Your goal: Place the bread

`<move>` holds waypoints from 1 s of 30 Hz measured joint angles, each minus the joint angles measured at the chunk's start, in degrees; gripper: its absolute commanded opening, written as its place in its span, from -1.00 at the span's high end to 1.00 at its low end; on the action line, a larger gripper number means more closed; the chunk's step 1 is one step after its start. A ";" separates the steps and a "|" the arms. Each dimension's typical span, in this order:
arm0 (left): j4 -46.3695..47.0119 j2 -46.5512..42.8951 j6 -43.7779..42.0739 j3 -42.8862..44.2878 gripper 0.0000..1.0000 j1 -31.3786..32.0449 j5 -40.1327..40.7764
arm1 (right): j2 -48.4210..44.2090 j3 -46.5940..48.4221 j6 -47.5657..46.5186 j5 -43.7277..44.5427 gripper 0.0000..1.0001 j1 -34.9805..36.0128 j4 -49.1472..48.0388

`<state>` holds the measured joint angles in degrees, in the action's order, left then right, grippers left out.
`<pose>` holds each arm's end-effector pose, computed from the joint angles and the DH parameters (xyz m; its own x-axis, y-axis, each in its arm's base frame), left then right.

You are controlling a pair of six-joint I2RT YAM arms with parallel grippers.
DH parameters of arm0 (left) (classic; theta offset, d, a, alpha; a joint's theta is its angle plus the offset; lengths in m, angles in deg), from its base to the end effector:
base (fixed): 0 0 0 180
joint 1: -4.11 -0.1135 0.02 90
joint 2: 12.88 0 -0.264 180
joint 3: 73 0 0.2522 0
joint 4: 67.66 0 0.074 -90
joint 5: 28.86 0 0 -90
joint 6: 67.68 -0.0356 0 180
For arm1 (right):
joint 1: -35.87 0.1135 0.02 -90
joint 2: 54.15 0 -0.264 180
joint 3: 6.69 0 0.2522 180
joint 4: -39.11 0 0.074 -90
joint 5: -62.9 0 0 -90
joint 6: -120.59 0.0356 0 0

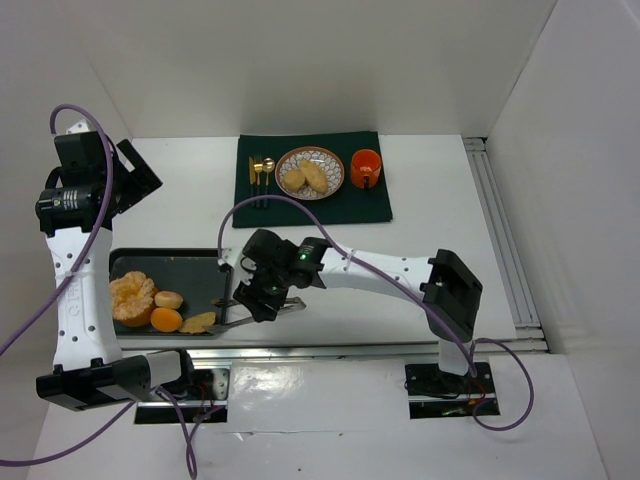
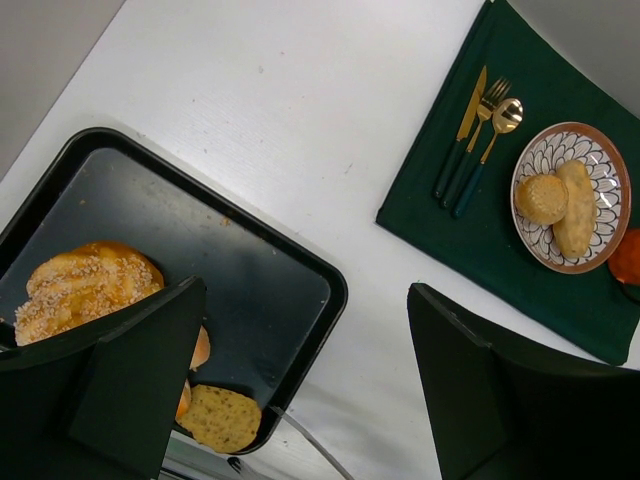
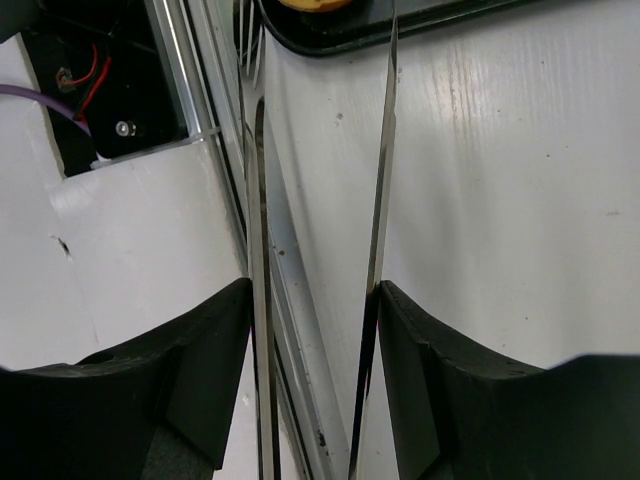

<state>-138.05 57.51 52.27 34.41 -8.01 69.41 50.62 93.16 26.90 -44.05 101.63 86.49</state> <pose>0.2179 0.0520 0.4540 -0.3036 -0.5705 -0.7631 -0.5503 0.7588 -0.3484 0.1567 0.3732 0.2617 -0.2633 -0.7348 -0.6251 -0.9644 0.1833 0.1908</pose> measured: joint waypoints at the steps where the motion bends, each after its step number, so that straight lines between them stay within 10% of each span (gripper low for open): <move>1: 0.00 0.00 0.00 0.00 -0.91 0.00 0.02 | 0.48 0.17 0.11 0.09 -0.19 0.00 -0.02; 18: 0.00 -0.02 0.00 0.00 -0.91 0.00 0.02 | 5.64 4.94 0.68 0.50 -0.19 0.13 -0.20; 30: 0.00 -0.02 0.00 0.00 -0.91 0.00 0.04 | 11.54 12.20 -2.32 0.00 0.46 0.15 3.02</move>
<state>-138.05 57.49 52.27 34.41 -8.01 69.46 62.16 105.35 24.59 -44.05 101.78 89.51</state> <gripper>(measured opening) 0.951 0.333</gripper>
